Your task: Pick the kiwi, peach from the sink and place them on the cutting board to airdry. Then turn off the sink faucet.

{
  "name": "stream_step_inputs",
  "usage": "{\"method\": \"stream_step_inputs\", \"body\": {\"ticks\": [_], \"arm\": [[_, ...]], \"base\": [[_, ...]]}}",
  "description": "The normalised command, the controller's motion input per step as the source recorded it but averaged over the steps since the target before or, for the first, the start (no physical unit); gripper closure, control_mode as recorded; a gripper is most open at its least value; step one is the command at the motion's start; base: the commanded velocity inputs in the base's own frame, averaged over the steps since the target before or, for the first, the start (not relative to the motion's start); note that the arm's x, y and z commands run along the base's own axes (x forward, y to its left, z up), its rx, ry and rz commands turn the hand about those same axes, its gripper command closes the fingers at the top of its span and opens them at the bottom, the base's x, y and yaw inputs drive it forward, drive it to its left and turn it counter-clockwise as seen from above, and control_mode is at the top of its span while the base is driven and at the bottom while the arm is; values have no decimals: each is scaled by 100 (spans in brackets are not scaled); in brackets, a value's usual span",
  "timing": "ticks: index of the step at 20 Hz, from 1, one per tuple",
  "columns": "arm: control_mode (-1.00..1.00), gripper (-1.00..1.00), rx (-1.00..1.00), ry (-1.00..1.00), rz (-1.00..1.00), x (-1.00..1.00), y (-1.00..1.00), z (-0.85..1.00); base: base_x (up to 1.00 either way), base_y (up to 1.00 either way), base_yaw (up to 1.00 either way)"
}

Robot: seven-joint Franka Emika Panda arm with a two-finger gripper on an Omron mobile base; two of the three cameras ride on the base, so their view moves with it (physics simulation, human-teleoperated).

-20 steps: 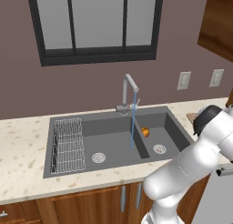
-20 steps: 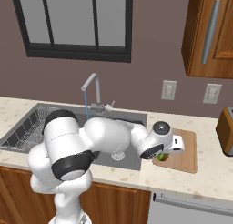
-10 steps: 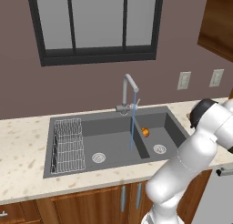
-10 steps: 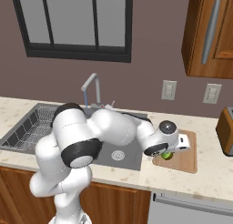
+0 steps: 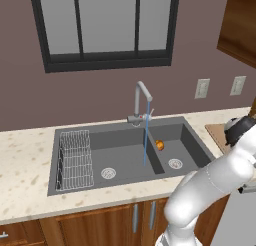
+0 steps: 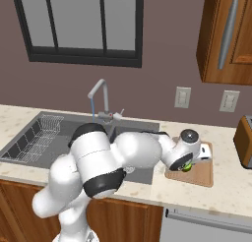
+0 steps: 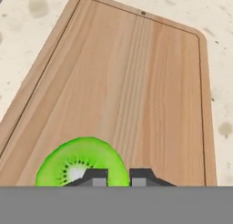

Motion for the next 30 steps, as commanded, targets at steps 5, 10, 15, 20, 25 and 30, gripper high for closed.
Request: {"method": "stream_step_inputs", "body": {"ticks": [5,10,15,20,25,30], "arm": [[-100,-100,0,-5,0,-5,0,18],[-100,-100,0,-13,1,-28,0,71],[-100,-100,0,-14,2,-38,0,65],[-100,-100,0,-9,5,-34,9,48],[-100,-100,-4,-5,10,-29,17,43],[-100,-100,-7,0,14,-27,8,55]], "base": [[0,0,0],[0,0,0],[0,0,0],[0,0,0],[0,0,0],[0,0,0]]}}
